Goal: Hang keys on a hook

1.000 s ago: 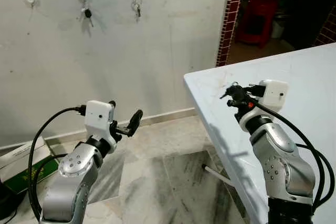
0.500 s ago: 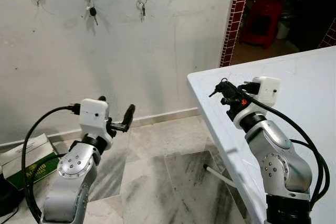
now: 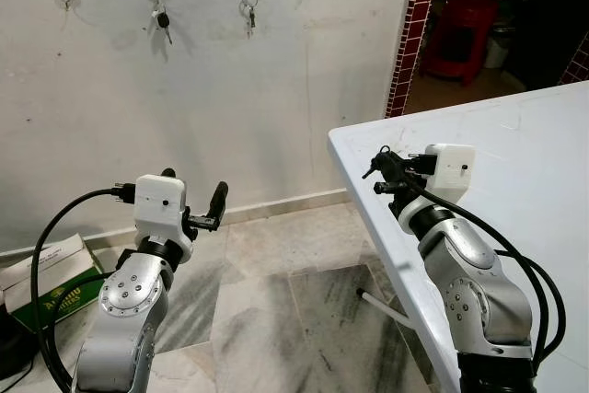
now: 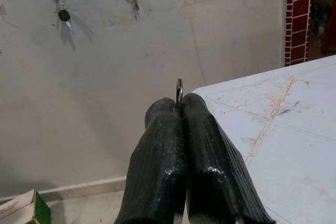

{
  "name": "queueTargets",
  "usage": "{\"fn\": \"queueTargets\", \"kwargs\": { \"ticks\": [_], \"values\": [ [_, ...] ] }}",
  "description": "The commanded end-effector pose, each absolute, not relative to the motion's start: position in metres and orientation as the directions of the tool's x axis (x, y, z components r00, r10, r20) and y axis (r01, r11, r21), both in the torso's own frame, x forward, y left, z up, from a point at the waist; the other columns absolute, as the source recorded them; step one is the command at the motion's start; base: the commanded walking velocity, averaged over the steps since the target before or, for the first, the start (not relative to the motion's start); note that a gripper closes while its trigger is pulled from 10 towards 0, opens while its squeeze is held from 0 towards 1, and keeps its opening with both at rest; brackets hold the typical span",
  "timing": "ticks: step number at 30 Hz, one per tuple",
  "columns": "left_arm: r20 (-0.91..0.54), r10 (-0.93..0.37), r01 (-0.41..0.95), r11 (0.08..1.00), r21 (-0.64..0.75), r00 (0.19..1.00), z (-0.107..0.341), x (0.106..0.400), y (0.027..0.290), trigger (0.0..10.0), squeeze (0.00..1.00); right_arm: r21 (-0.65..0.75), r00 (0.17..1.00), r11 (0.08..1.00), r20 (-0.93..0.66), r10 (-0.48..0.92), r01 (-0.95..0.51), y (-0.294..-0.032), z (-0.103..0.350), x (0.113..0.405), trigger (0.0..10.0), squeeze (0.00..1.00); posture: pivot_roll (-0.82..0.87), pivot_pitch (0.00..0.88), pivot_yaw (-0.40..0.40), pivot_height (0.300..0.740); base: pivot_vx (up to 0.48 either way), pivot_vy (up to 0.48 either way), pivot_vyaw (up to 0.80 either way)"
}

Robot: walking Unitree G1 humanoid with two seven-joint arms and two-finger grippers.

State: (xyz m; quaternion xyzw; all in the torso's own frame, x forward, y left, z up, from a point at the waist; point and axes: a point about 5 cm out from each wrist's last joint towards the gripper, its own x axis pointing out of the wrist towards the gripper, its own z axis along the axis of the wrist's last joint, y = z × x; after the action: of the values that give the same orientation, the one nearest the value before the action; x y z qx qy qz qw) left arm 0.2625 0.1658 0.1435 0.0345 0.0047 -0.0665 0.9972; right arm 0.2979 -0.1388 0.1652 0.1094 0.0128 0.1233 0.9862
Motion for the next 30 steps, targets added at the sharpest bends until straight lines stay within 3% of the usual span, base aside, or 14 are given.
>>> {"fn": "queueTargets", "kwargs": {
  "ticks": [1, 9, 18, 30],
  "values": [
    [-0.014, -0.108, 0.109, 0.991, 0.074, 0.994, 0.1447, 0.2638, 0.1699, 10.0, 0.0, 0.205, 0.967, 0.945, 0.027, 0.255, -0.255, -0.136, 0.1702, 0.2966, 10.0, 0.0, 0.07, 0.0, 0.064, 0.74, 0.0, 0.0, 0.0],
    [-0.016, -0.091, 0.092, 0.992, 0.085, 0.996, 0.144, 0.2635, 0.1717, 10.0, 0.0, 0.188, 0.966, 0.948, 0.024, 0.257, -0.257, -0.1353, 0.1693, 0.2955, 10.0, 0.0, 0.07, 0.0, 0.069, 0.74, 0.0, 0.0, 0.0],
    [-0.039, -0.101, 0.104, 0.992, 0.071, 0.994, 0.1408, 0.2638, 0.1693, 10.0, 0.0, 0.191, 0.968, 0.95, 0.017, 0.25, -0.248, -0.1352, 0.1666, 0.2955, 10.0, 0.0, 0.07, 0.0, 0.072, 0.74, 0.0, 0.0, 0.35],
    [-0.052, -0.129, 0.132, 0.989, 0.064, 0.99, 0.1397, 0.2648, 0.167, 10.0, 0.0, 0.172, 0.974, 0.96, 0.001, 0.225, -0.222, -0.1395, 0.1632, 0.2969, 10.0, 0.0, 0.07, 0.0, 0.076, 0.74, 0.0, 0.469, 0.0]
  ]
}}
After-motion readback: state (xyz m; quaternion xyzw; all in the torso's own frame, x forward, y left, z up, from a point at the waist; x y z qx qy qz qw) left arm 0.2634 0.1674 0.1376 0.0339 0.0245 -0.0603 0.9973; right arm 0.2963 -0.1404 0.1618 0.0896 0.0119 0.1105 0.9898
